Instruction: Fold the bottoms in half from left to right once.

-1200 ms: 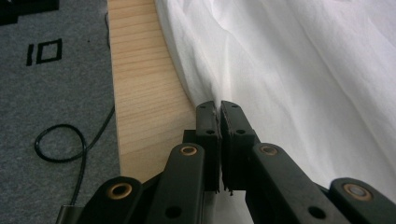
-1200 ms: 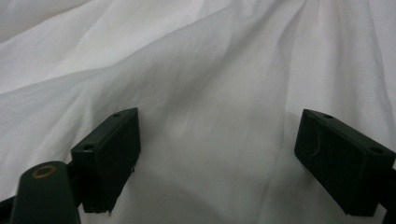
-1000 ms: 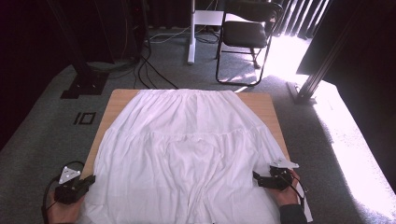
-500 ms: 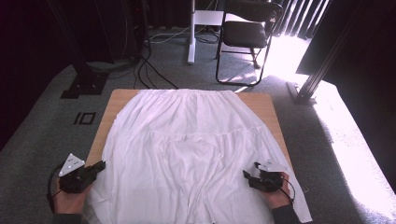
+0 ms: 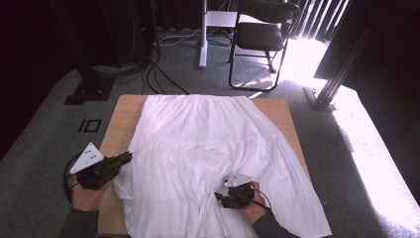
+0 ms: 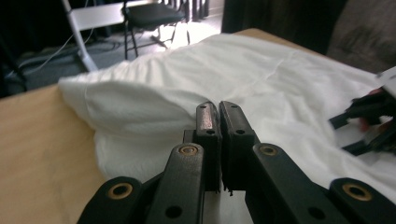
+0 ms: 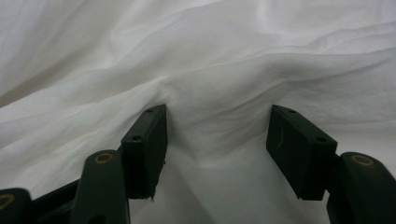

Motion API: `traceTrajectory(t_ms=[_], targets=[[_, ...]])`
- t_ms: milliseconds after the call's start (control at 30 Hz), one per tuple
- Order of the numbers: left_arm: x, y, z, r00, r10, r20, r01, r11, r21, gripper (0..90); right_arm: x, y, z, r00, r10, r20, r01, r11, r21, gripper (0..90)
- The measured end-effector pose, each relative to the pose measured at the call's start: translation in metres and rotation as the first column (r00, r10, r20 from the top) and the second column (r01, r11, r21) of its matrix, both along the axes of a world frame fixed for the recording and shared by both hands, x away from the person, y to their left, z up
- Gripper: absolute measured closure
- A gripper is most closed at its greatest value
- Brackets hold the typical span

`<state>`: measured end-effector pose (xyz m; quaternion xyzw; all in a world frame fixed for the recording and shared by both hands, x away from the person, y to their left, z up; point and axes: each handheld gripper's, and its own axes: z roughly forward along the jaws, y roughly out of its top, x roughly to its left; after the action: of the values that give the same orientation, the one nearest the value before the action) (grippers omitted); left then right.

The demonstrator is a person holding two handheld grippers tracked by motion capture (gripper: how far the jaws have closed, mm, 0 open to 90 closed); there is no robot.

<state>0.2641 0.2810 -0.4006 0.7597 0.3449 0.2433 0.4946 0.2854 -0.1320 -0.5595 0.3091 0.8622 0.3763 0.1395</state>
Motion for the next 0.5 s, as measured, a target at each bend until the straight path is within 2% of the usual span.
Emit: traceTrajectory(t_ms=[167,267,500], targets=[[0.006,-0.017,0.014,0.9990,-0.030,0.033,0.029,0.9993,0.025,88.6,-0.002,0.022,-0.003,0.9995,0.012,0.029,-0.013,1.000,0.027,37.8],[0.007,-0.022,0.019,0.9982,-0.041,0.045,0.040,0.9989,0.023,88.7,-0.001,0.040,-0.003,0.9991,0.030,0.030,-0.031,0.999,0.026,38.3],[0.009,-0.028,0.028,0.9953,-0.069,0.068,0.069,0.9976,0.010,89.0,-0.002,0.096,-0.003,0.9951,0.093,0.034,-0.094,0.995,0.029,39.0]])
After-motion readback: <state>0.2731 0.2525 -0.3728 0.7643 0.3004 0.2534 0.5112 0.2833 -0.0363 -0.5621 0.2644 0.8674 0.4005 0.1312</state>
